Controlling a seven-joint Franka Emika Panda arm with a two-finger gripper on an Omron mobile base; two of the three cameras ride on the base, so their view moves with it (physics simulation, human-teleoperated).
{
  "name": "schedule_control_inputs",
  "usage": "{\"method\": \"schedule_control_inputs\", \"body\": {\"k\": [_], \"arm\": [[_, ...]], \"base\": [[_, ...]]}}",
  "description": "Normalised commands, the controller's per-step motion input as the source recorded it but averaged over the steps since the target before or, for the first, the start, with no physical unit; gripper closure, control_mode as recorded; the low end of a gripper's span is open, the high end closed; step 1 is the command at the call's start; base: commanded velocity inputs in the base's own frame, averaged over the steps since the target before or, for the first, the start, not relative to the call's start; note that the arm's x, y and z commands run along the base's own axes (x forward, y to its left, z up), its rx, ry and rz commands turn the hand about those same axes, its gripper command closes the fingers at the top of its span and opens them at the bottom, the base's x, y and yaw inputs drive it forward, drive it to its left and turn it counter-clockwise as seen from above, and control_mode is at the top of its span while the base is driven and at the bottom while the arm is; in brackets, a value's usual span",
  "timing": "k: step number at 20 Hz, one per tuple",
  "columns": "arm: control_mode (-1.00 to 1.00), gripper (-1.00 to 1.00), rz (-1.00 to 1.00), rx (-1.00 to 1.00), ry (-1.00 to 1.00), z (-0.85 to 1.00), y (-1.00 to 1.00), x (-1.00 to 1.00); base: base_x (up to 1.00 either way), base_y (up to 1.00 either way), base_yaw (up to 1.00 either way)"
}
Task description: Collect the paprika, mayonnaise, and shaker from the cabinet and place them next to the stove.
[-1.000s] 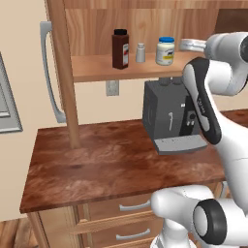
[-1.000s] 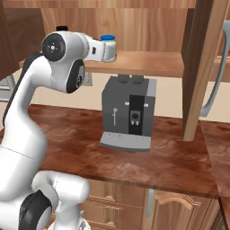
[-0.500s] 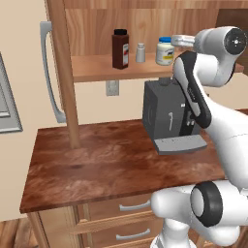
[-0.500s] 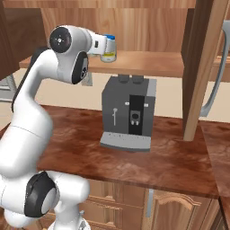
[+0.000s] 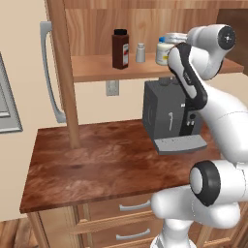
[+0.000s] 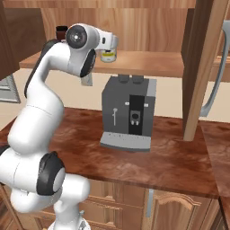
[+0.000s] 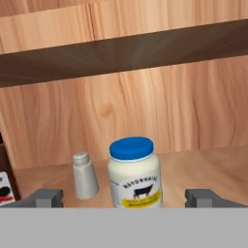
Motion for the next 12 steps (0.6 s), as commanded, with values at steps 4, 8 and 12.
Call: {"method": "schedule_control_inputs", "body": {"k": [4,8,12], "arm": [[-1.0,-1.0,0.06,-0.05,0.0,-0.01,-0.01,0.31],[-1.0,-1.0,0.0,-0.07,0.0,-0.04,-0.12,0.16],[-1.0,-1.0,0.0,-0.07,0.0,-0.05,-0.07,0.06]], "base": [[0.0,0.0,0.0],[0.0,0.0,0.0],[0.0,0.0,0.0]]}}
